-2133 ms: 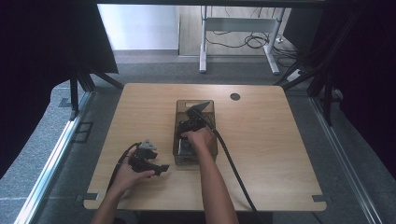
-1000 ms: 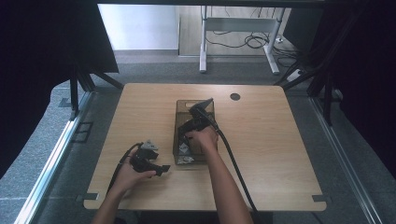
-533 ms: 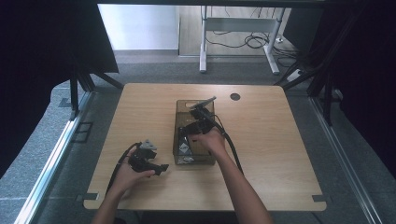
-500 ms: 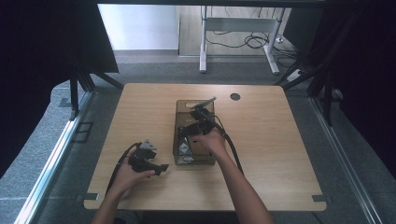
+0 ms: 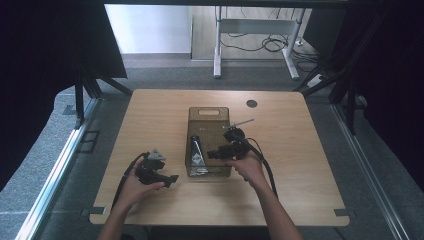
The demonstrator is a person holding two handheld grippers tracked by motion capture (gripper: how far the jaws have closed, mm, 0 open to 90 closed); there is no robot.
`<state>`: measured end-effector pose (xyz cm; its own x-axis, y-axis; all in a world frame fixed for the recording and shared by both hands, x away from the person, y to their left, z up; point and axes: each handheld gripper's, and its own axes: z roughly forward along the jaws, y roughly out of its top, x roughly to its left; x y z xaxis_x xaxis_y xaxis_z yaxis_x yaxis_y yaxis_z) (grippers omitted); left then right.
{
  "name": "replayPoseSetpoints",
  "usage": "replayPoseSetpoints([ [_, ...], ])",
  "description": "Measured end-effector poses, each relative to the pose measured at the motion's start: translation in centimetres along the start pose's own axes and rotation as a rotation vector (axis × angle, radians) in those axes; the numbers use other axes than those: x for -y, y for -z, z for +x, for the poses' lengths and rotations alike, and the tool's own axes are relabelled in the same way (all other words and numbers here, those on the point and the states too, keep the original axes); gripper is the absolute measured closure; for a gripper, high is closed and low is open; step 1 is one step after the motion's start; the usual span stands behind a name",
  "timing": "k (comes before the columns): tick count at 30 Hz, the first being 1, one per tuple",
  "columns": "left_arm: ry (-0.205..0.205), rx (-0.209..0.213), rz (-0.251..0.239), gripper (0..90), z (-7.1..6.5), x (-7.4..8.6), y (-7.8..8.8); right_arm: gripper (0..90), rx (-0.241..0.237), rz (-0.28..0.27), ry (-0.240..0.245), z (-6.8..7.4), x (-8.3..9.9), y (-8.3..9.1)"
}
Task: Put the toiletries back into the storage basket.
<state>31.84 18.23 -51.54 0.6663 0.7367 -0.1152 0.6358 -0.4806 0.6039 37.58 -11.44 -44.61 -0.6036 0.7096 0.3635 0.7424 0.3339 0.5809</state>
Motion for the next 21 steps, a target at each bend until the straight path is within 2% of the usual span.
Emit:
replayPoseSetpoints([
  [5,0.008,-0.004,0.006,23.1,-0.1,0.1,-0.1,40.2,0.007,-0.031,0.026,-1.2,2.1,2.3],
  [10,0.011,-0.006,0.013,23.1,0.1,0.2,-0.3,39.8,0.017,-0.071,0.014,-2.6,4.3,4.5],
  [21,0.013,-0.021,0.028,23.1,0.4,0.4,-0.3,39.0,-0.018,-0.16,0.005,-5.8,8.9,8.4],
])
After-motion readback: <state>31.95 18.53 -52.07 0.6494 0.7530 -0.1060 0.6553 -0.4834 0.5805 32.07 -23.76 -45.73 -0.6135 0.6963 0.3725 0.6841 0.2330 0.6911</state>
